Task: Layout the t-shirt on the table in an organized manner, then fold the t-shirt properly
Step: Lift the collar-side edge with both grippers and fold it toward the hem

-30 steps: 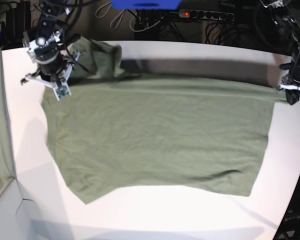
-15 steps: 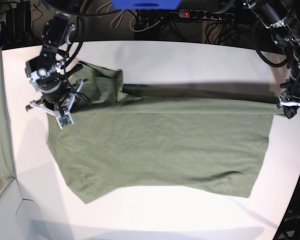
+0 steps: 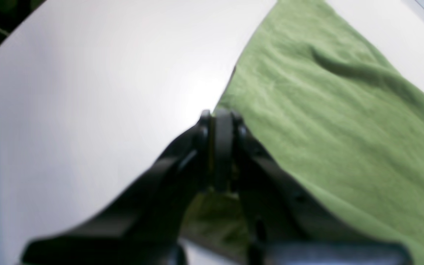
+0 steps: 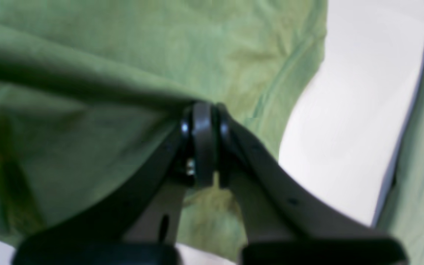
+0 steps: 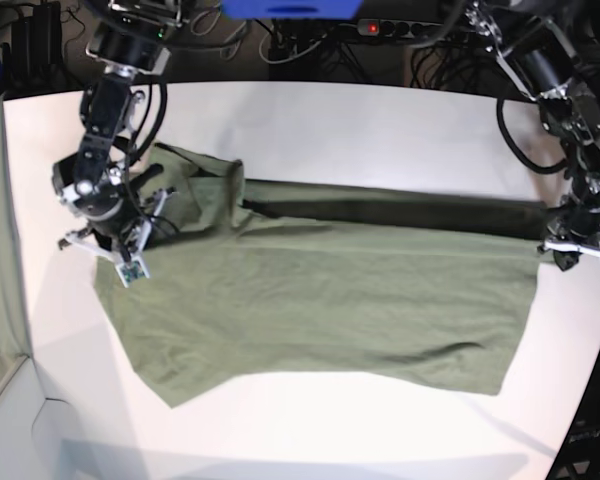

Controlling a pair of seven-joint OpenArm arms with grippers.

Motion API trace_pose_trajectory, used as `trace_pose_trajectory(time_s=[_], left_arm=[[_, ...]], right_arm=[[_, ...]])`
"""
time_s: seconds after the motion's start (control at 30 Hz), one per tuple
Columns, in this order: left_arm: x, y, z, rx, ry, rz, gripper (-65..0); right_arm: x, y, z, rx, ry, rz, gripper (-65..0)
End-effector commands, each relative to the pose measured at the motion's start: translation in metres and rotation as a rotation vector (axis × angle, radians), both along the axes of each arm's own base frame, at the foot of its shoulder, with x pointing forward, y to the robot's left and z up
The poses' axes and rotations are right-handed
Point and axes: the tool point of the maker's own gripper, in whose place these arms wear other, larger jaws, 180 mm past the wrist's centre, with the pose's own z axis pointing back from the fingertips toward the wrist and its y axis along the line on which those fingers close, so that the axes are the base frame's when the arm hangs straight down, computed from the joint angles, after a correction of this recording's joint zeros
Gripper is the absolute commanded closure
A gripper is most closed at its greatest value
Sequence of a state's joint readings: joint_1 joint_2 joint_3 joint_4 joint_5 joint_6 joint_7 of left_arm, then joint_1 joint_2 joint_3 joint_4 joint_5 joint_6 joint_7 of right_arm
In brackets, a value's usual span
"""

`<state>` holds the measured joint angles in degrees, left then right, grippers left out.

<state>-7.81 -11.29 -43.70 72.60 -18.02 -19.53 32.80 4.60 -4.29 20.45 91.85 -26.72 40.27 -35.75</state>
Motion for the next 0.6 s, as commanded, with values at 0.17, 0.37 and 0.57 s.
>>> trace_pose_trajectory(time_s=[0.17,0.37,0.57], left_arm=[[0.012,0.007,0.007,-0.008,-0.037,0.012,0.0],[0.018,0.007,0.001,-0.032,-0.052,0.027,0.0],[0.018,0.016,-0.013,-0.057,-0.006,0.036,-16.9]], right_arm=[[0.021,-0.004,0.008,0.005,-0.036,0.008,0.0],[0.023,-0.004,-0.001,0.016,-0.009,0.011,0.0],[0.022,-0.005,-0.001,0.013,-0.007,0.01,-12.0]])
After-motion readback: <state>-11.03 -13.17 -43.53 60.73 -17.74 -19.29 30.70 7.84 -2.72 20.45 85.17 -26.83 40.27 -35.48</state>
